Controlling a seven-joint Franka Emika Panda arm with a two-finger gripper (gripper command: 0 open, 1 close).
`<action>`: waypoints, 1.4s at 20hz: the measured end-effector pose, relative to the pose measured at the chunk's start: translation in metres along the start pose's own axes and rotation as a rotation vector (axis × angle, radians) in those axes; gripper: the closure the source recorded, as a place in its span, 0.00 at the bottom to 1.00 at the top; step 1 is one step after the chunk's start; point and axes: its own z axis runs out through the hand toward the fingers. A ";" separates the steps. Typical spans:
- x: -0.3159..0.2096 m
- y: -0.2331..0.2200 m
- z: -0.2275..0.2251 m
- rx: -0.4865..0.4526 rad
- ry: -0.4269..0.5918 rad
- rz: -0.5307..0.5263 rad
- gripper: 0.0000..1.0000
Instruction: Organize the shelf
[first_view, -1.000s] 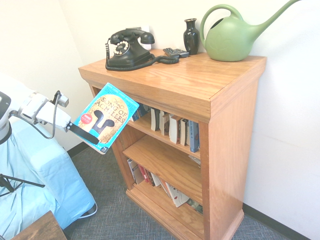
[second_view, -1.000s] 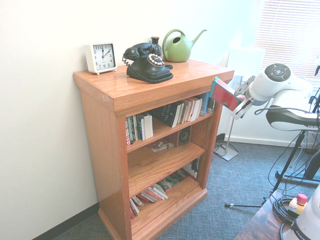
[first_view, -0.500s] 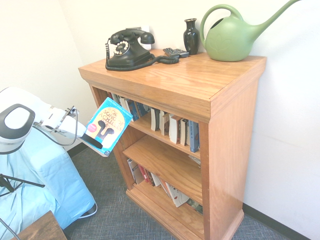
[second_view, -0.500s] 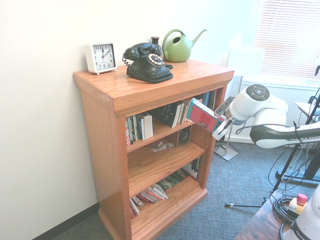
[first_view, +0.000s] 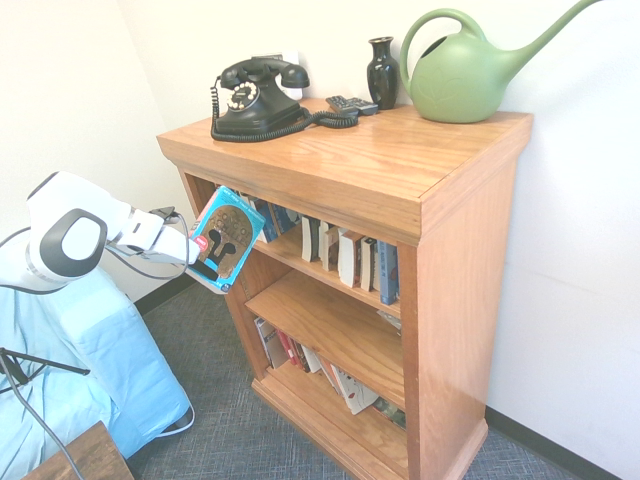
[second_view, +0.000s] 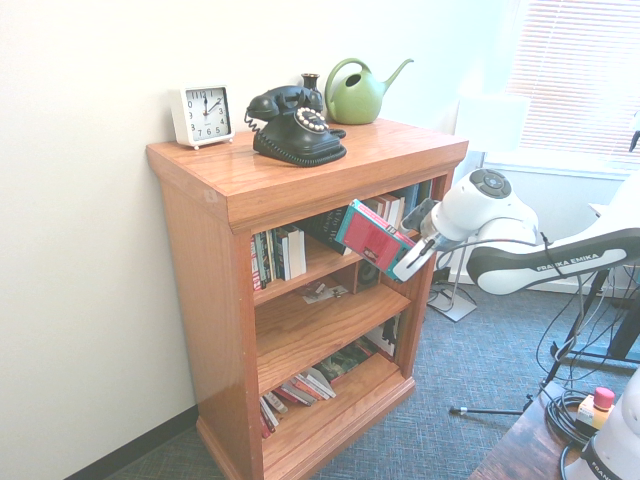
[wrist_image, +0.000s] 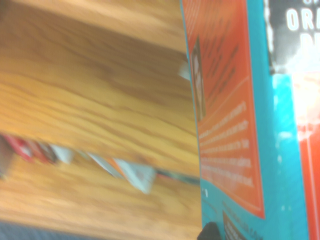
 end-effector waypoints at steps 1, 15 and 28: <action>0.002 -0.005 0.006 0.013 -0.011 0.004 1.00; -0.013 -0.014 0.051 0.041 -0.076 0.004 1.00; -0.004 -0.003 0.057 0.079 -0.246 0.090 1.00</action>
